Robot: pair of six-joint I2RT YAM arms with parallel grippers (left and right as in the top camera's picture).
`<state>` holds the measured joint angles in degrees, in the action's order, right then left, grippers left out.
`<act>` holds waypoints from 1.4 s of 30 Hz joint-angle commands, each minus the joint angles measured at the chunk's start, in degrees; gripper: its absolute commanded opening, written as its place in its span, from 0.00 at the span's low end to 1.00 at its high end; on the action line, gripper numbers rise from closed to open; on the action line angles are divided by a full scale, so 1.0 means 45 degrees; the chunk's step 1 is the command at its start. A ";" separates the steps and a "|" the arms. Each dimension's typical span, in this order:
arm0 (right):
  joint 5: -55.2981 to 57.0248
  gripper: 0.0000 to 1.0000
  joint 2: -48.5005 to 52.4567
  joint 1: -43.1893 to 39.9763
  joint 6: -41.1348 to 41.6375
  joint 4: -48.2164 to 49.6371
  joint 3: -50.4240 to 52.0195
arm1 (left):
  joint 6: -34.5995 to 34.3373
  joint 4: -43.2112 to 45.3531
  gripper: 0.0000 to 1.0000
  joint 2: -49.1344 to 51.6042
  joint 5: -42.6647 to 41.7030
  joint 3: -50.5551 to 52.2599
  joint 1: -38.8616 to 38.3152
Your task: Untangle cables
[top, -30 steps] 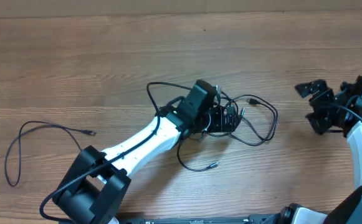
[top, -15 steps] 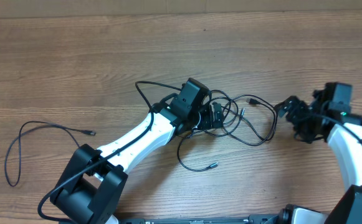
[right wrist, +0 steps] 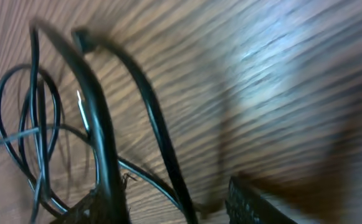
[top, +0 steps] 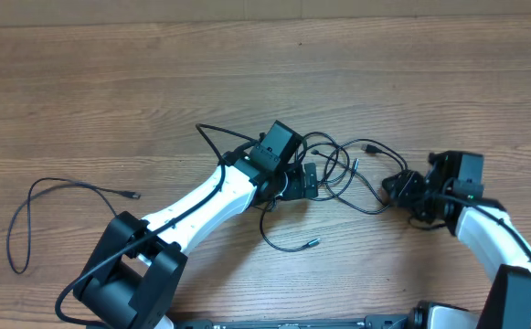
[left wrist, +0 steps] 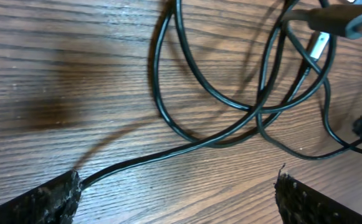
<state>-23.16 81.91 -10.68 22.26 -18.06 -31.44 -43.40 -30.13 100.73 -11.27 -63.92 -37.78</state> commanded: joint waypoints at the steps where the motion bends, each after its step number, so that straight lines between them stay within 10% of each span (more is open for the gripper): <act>1: -0.0573 0.40 -0.0151 0.0160 -0.0005 0.0597 0.0607 | 0.0214 -0.0019 0.99 -0.0311 0.0301 -0.0121 -0.0034; 5: -0.0597 0.04 -0.0151 0.0155 0.0058 0.1073 0.0695 | 0.0214 0.0000 1.00 -0.0301 0.0457 0.0087 -0.0034; 26: -0.4653 0.04 -0.1962 0.0248 -0.1671 -0.6722 -0.7975 | 0.0214 0.0850 1.00 -0.0301 0.0656 0.0753 -0.0034; 42: -0.7825 0.04 -0.2103 0.1467 -0.2346 -0.5056 -0.8534 | 0.0296 0.1049 1.00 -0.0301 0.0641 0.0753 -0.0010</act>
<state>-55.72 72.93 -4.43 10.59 -42.44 -68.79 -43.27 -25.50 100.73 -9.10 -61.06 -37.78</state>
